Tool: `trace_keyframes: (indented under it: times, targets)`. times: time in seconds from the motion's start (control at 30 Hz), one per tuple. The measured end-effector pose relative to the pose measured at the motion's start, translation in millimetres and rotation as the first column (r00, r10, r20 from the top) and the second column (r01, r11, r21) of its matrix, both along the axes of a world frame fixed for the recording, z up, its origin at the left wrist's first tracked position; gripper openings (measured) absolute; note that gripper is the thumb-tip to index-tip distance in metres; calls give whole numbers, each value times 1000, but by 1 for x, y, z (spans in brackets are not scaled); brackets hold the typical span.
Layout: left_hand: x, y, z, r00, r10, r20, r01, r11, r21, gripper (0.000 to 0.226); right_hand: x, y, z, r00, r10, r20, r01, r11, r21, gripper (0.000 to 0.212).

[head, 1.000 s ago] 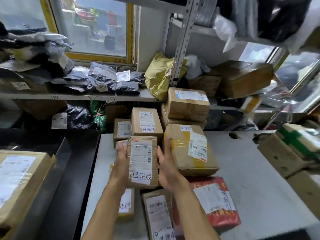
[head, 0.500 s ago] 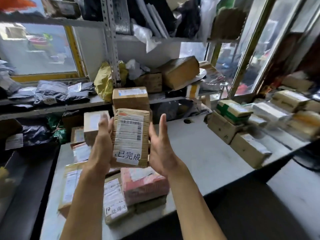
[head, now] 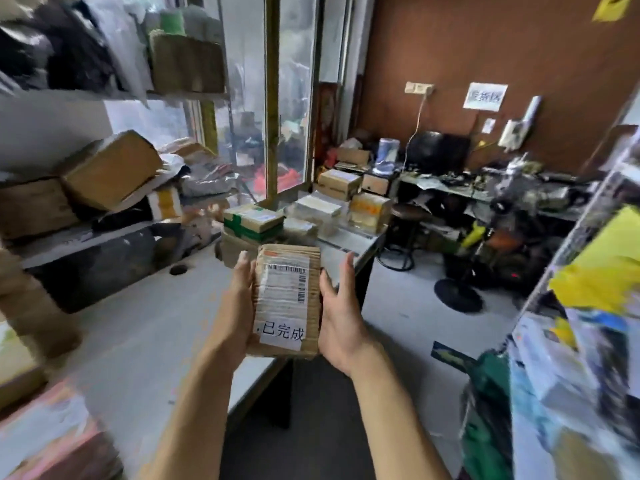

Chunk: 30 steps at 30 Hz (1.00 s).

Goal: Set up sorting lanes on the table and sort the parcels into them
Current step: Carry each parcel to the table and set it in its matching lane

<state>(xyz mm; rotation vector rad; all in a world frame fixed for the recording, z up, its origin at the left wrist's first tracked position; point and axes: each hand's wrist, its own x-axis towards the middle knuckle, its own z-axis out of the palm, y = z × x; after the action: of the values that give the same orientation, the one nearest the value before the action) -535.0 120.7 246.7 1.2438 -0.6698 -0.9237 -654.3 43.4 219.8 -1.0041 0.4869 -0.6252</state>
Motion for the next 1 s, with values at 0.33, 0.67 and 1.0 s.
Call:
trace_keyframes:
  times: [0.33,0.67,1.0]
  targets:
    - [-63,-148,-22,949,-314,-25,315,946,76,65,-82,-118,-18,973,-217,-79,218,976,-1,113]
    - [-65,-345,-24,923,-385,-5,383,917,116,69,-87,-291,-5,911,-379,-163,378,925,-42,68]
    - [-91,-506,-41,908,-419,15,409,893,185,60,-115,-439,-15,901,-393,-186,406,913,37,50]
